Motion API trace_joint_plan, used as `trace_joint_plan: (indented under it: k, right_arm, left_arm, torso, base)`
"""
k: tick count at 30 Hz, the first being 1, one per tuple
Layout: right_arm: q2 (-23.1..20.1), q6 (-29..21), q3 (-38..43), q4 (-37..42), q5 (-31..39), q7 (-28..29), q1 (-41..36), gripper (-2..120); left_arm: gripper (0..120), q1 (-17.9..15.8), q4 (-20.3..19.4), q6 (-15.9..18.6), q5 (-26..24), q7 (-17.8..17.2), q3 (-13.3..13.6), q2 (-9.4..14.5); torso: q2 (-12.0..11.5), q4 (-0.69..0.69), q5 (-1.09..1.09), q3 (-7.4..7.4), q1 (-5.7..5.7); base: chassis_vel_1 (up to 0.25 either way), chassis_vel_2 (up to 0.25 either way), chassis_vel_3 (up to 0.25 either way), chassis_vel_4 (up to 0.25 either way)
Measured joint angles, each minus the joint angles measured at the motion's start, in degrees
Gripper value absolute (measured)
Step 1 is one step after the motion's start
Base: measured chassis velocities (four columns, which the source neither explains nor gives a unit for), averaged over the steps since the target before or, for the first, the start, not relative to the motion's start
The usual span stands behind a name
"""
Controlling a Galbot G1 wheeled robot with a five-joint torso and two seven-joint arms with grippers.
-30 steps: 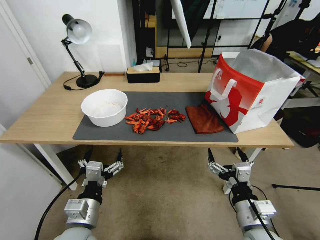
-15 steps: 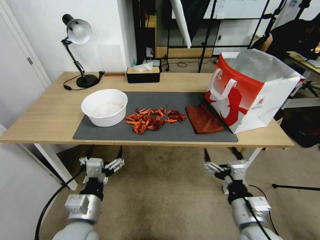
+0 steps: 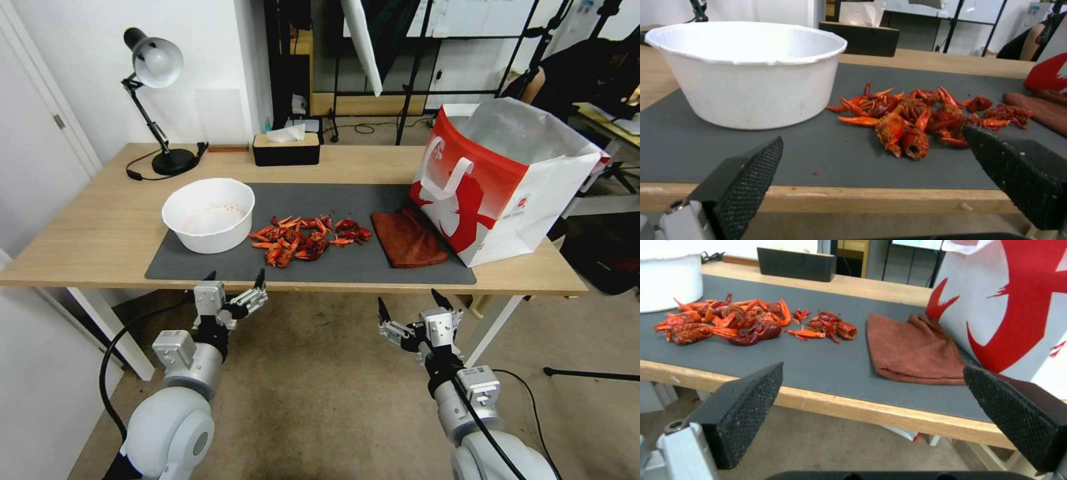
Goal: Sweep shrimp from table into container with towel, then put container into takeout bag.
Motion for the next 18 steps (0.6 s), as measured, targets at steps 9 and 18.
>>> trace_joint_plan:
  k: [9, 18]
  right_arm:
    - [0.2, 0.2, 1.0, 0.0, 0.5, 0.1, 0.0, 100]
    - [0.1, -0.1, 1.9, -0.3, 1.8, 0.2, 0.8, 100]
  left_arm:
    - [100, 1.0, 0.7, -1.2, 1.1, 1.0, -0.2, -0.1]
    - [100, -1.5, 1.6, -3.7, -1.1, 0.9, -3.6, 1.7]
  torso:
    - [0.0, -0.01, -0.01, 0.0, -0.01]
    - [0.0, -0.01, 0.0, 0.0, -0.02]
  base:
    - [0.0, 0.0, 0.0, 0.0]
    - [0.0, 0.0, 0.0, 0.0]
